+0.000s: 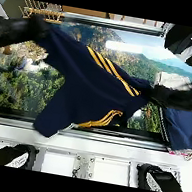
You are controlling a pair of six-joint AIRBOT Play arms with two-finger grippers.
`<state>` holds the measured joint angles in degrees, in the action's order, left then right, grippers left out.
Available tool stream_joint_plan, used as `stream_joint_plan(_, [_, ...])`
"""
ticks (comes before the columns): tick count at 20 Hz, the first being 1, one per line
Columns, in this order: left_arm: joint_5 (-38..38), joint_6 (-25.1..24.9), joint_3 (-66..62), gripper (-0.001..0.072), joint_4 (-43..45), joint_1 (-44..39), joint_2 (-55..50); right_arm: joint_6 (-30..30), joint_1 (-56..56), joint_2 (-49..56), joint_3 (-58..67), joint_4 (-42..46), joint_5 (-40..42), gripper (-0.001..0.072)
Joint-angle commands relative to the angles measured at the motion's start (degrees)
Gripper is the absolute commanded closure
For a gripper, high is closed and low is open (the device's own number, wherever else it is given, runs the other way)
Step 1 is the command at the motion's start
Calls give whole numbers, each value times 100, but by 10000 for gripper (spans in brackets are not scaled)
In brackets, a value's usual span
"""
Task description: Fold the clothes and pants, and hang the long-sleeved shirts on hangers.
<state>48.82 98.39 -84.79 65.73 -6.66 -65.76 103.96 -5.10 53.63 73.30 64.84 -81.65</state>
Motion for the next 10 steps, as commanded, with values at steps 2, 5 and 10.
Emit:
stream_joint_plan(2, [195,-361,-1862,701,-142,-227,-2918,-345,22,1613,-111,632,2006,689])
stream_joint_plan(5, [929,-348,-3340,701,-144,-289,-4140,-413,203,2208,-111,590,3071,682])
stream_joint_plan(10, [717,33,-2924,27,-142,153,-3926,-417,931,2262,-111,566,3880,17])
